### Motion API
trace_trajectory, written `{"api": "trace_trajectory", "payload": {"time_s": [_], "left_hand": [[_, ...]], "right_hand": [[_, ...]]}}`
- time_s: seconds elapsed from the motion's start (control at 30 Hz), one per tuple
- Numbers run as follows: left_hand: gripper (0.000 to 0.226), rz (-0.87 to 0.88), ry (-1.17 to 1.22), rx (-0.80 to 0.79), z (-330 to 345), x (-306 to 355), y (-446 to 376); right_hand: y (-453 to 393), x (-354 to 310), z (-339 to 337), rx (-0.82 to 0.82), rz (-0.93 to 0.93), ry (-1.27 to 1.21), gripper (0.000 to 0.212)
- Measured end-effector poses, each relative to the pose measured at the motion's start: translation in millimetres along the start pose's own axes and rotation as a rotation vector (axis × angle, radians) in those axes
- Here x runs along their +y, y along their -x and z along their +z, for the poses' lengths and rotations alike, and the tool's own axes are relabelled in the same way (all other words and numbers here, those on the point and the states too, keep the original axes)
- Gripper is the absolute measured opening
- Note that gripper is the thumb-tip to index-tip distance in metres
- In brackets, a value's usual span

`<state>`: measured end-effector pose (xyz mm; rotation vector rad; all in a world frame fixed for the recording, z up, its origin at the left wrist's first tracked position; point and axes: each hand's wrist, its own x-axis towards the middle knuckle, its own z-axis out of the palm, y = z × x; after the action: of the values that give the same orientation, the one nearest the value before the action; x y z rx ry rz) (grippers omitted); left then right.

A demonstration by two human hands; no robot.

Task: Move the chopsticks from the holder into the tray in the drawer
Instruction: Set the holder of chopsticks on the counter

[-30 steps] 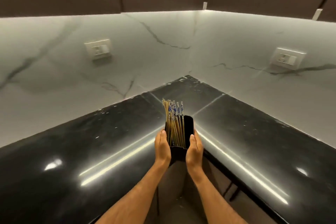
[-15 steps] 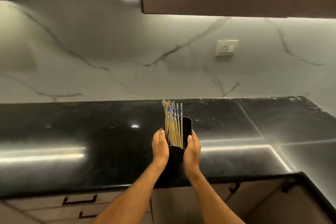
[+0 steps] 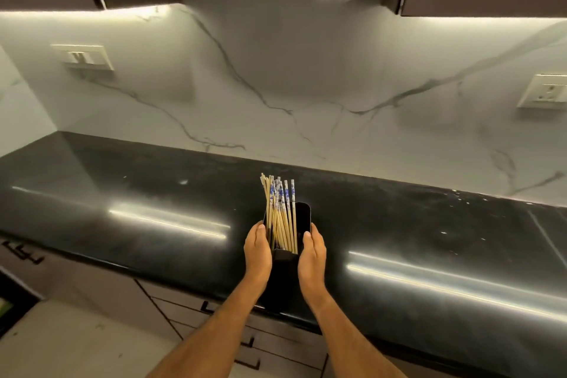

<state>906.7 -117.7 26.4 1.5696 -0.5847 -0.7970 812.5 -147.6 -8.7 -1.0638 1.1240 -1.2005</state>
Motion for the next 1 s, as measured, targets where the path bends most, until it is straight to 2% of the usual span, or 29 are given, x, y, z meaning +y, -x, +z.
{"api": "trace_trajectory", "payload": {"time_s": [0.3, 0.53, 1.0], "left_hand": [[0.037, -0.023, -0.009, 0.005, -39.9, -14.9, -85.8], [0.037, -0.062, 0.005, -0.012, -53.6, -20.6, -132.7], [0.033, -0.05, 0.03, -0.054, -64.7, -30.3, -170.0]], "right_hand": [[-42.6, 34.9, 77.7, -0.038, 0.003, 0.024, 0.036], [-64.6, 45.0, 114.0, 0.006, -0.015, 0.064, 0.032], [-72.3, 51.8, 140.7, 0.091, -0.037, 0.123, 0.035]]}}
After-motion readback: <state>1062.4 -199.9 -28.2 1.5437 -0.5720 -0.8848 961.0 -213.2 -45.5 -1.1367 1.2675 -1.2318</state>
